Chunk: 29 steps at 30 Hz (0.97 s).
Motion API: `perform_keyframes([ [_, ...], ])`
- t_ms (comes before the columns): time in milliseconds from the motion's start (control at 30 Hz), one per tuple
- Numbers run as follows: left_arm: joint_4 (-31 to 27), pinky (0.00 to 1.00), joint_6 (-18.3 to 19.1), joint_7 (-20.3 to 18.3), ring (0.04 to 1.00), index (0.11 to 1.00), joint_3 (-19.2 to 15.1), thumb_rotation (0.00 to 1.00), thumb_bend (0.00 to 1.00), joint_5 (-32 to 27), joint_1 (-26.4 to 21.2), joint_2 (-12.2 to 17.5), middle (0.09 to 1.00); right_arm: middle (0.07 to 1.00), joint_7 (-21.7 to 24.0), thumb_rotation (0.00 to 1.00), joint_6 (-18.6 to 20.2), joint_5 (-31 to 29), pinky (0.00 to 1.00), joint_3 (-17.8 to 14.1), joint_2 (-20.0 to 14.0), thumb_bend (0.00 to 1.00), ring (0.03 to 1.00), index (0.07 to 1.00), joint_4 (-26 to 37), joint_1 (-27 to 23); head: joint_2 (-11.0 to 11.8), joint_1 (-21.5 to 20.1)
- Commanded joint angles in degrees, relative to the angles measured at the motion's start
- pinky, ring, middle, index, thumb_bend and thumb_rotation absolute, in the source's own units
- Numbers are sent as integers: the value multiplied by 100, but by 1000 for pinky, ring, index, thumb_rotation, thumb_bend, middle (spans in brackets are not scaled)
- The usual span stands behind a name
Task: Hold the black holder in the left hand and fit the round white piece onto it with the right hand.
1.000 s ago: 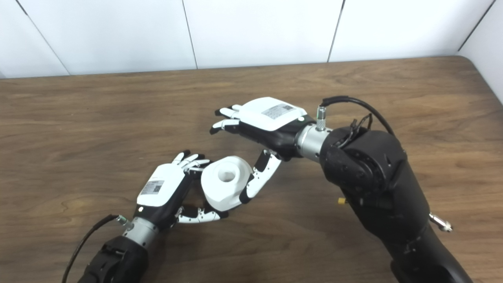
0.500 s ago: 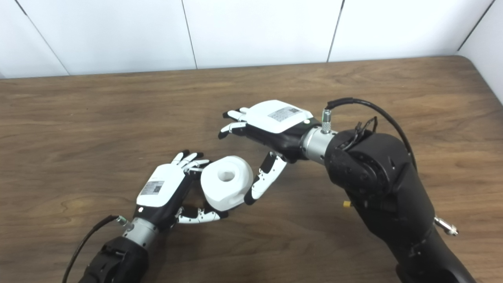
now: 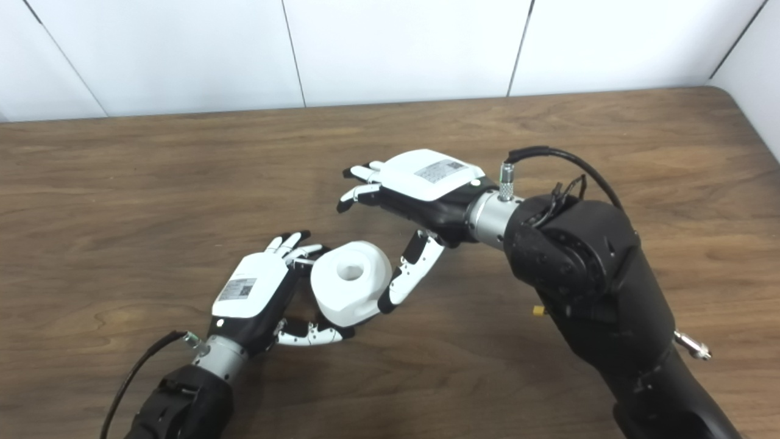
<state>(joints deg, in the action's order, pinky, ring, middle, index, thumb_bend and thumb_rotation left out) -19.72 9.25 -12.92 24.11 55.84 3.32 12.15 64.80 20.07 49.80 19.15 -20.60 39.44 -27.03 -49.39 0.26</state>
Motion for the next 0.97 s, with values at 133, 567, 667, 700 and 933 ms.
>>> perform_keyframes([
  [133,-101,1000,251,-459,980,911,-76,264,955,-59,84,27,924,1000,-101,463,-48,2,842,-73,-64,1000,1000,849,-30,-245,9,31],
  [567,-991,967,1006,-1766,970,957,-560,282,977,-395,-136,92,945,1000,-243,458,-134,-45,848,-97,-119,1000,1000,851,-241,-236,116,254],
  [667,-1133,970,1162,-1984,968,970,-706,288,996,-477,-184,98,949,1000,-261,464,-152,-70,849,-95,-135,1000,1000,852,-281,-244,125,314],
  [700,-1163,973,1194,-2020,970,974,-738,284,999,-496,-190,95,950,1000,-262,463,-151,-78,851,-97,-138,1000,1000,853,-287,-244,125,314],
  [933,-1307,986,1246,-2009,988,1000,-943,279,998,-515,-156,124,972,1000,-292,452,-133,-172,850,-136,-178,1000,1000,861,-317,-212,146,379],
])
